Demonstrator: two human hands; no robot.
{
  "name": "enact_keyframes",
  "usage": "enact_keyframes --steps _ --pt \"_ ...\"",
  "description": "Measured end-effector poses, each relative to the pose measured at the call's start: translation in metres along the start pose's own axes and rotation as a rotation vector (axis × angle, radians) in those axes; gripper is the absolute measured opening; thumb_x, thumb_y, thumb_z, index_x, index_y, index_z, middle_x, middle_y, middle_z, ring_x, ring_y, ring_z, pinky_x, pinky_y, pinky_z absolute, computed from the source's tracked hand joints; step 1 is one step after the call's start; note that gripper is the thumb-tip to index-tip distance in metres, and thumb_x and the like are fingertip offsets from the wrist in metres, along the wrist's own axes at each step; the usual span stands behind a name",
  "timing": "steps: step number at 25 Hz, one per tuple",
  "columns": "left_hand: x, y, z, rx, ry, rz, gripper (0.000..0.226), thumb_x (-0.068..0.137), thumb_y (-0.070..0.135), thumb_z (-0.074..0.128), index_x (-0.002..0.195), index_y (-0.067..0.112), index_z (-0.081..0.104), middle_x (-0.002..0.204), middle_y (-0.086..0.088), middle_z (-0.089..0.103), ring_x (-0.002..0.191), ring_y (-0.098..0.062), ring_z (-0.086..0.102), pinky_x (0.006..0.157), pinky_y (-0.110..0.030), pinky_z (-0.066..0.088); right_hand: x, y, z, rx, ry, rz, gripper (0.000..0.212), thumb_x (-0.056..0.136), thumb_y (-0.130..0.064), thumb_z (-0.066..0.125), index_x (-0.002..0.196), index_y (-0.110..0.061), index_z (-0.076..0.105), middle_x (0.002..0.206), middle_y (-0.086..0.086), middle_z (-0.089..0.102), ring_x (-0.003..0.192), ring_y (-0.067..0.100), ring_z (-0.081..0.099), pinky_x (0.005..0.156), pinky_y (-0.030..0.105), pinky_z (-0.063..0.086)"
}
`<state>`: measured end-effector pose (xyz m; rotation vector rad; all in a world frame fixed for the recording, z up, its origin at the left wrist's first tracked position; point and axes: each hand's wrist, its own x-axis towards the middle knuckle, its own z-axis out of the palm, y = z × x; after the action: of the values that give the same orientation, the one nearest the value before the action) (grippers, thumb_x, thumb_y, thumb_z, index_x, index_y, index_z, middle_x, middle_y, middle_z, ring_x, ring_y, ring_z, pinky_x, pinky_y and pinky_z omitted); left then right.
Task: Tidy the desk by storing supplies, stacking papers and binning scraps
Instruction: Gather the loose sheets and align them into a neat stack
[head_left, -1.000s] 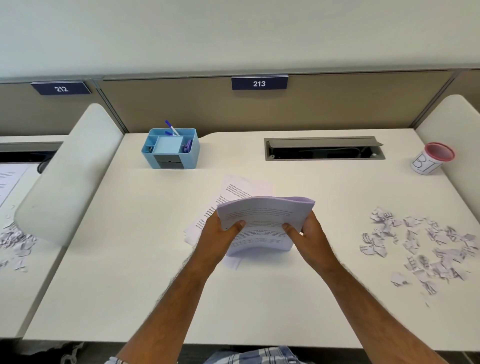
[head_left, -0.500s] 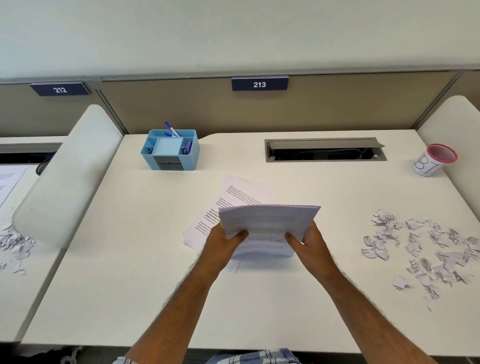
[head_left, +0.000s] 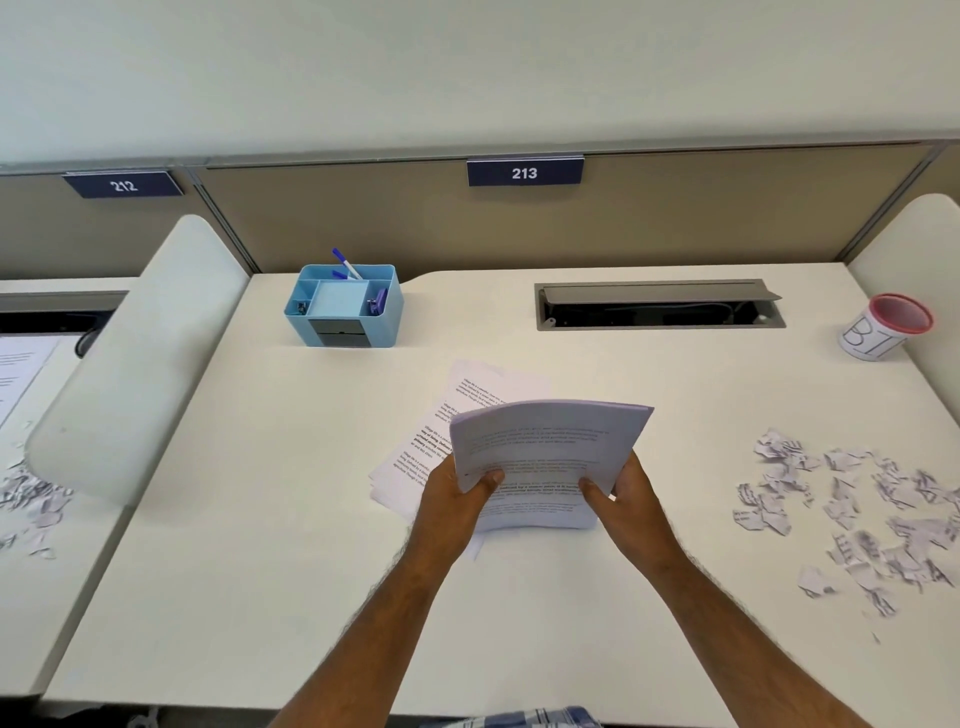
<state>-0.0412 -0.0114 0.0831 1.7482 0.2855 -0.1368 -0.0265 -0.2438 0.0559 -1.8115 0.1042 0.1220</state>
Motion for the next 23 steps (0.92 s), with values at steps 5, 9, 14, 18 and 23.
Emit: enact_keyframes --steps 5,9,14,18,23 --pt "0.011 0.021 0.002 -0.065 -0.011 -0.035 0.019 0.096 0.024 0.071 0.114 0.028 0.067 0.104 0.008 0.079 0.088 -0.015 0.078 0.072 -0.031 0.064 0.015 -0.001 -0.007 0.067 0.008 0.043 0.037 0.094 -0.002 0.067 0.117 -0.025 0.052 0.115 -0.005 0.071 0.102 0.01 0.07 0.086 0.039 0.06" --pt "0.023 0.033 0.008 -0.136 -0.029 -0.094 0.025 0.094 0.027 0.073 0.118 0.025 0.065 0.104 0.005 0.079 0.087 -0.018 0.078 0.075 -0.04 0.065 0.025 -0.001 -0.017 0.184 -0.011 0.114 0.032 0.093 -0.007 0.072 0.114 -0.019 0.051 0.108 0.003 0.078 0.098 0.022 0.075 0.088 0.046 0.06" --pt "0.047 0.031 0.014 -0.22 -0.043 -0.145 0.031 0.092 0.024 0.077 0.121 0.023 0.065 0.108 0.0 0.079 0.094 -0.023 0.078 0.081 -0.046 0.064 0.033 0.004 -0.026 0.314 -0.099 0.211 0.037 0.09 -0.017 0.075 0.123 -0.012 0.057 0.116 0.008 0.076 0.106 0.032 0.073 0.096 0.056 0.056" --pt "0.068 0.013 0.016 -0.215 -0.073 -0.196 0.035 0.091 0.022 0.077 0.124 0.022 0.065 0.113 0.002 0.078 0.1 -0.02 0.076 0.086 -0.044 0.063 0.042 0.011 -0.025 0.282 -0.122 0.219 0.031 0.091 -0.019 0.075 0.121 -0.016 0.067 0.116 0.006 0.076 0.105 0.031 0.074 0.095 0.057 0.057" --pt "0.102 -0.02 0.004 -0.06 0.011 -0.278 0.037 0.094 0.026 0.073 0.125 0.023 0.053 0.12 0.0 0.07 0.108 -0.021 0.07 0.087 -0.039 0.061 0.052 0.031 -0.018 0.244 -0.039 0.242 0.026 0.092 -0.019 0.075 0.117 -0.019 0.069 0.112 0.003 0.078 0.102 0.027 0.075 0.095 0.055 0.057"
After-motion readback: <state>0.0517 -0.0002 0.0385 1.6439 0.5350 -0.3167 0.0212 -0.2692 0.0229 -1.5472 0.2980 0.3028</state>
